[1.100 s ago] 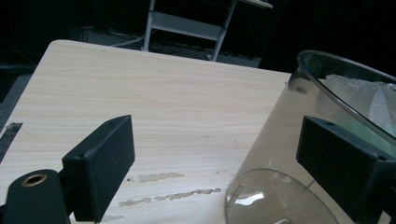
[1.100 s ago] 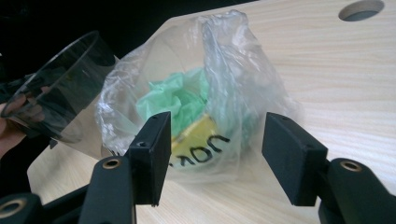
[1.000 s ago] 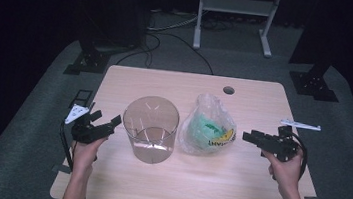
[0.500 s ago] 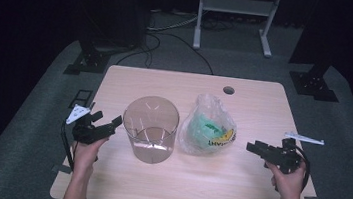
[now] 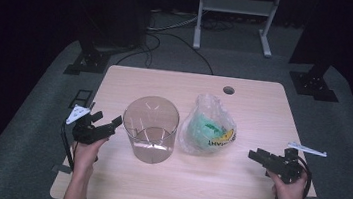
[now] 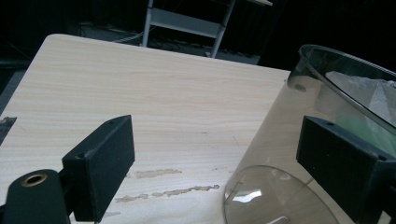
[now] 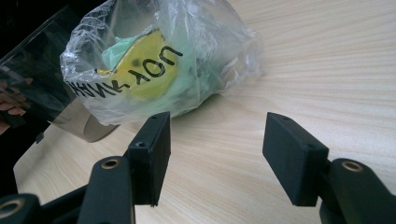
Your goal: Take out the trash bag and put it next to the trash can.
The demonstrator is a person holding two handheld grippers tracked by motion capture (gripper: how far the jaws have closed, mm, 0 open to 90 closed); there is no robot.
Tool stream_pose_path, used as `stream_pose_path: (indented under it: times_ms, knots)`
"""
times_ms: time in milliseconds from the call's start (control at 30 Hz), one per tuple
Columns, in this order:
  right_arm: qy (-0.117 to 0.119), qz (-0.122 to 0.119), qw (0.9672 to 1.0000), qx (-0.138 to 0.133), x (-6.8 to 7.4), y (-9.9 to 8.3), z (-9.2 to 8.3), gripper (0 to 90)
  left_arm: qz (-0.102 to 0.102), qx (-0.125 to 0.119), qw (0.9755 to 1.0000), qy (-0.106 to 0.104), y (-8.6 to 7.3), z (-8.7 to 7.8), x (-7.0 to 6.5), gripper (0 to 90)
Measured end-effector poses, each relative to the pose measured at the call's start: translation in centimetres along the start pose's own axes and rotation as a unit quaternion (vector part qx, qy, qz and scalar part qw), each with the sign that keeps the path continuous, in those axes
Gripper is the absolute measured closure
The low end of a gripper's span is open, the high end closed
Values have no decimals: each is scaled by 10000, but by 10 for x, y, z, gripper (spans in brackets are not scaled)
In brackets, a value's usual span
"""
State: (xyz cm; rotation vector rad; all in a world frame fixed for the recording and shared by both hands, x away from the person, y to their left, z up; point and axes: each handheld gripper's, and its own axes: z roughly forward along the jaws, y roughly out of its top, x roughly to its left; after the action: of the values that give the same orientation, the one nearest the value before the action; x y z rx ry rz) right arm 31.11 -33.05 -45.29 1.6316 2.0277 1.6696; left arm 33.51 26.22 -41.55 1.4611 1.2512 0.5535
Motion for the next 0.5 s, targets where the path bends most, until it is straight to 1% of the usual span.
stream_pose_path:
  times_ms: [100,167,267,333,367,433,500]
  knots:
    - [-22,3,10000,-80,0,-4,-4,413,-2,-8,10000,-2,0,0,0,103]
    - [-17,48,9999,-128,-1,-7,-6,413,2,-1,10000,-3,0,0,0,103]
    - [-50,62,9996,-287,-1,-15,-9,413,-12,-4,10000,-3,0,0,0,104]
    - [-111,79,9989,-456,1,-22,-12,413,-15,-7,10000,-7,0,-1,0,104]
    - [-119,117,9986,-498,2,-25,-13,413,-10,-3,10000,-11,0,0,0,104]
    - [-159,82,9984,-543,5,-29,-17,404,-13,-7,10000,-19,0,0,-1,104]
    - [-128,136,9979,-616,8,-33,-21,401,-14,-22,10000,-40,1,0,-2,104]
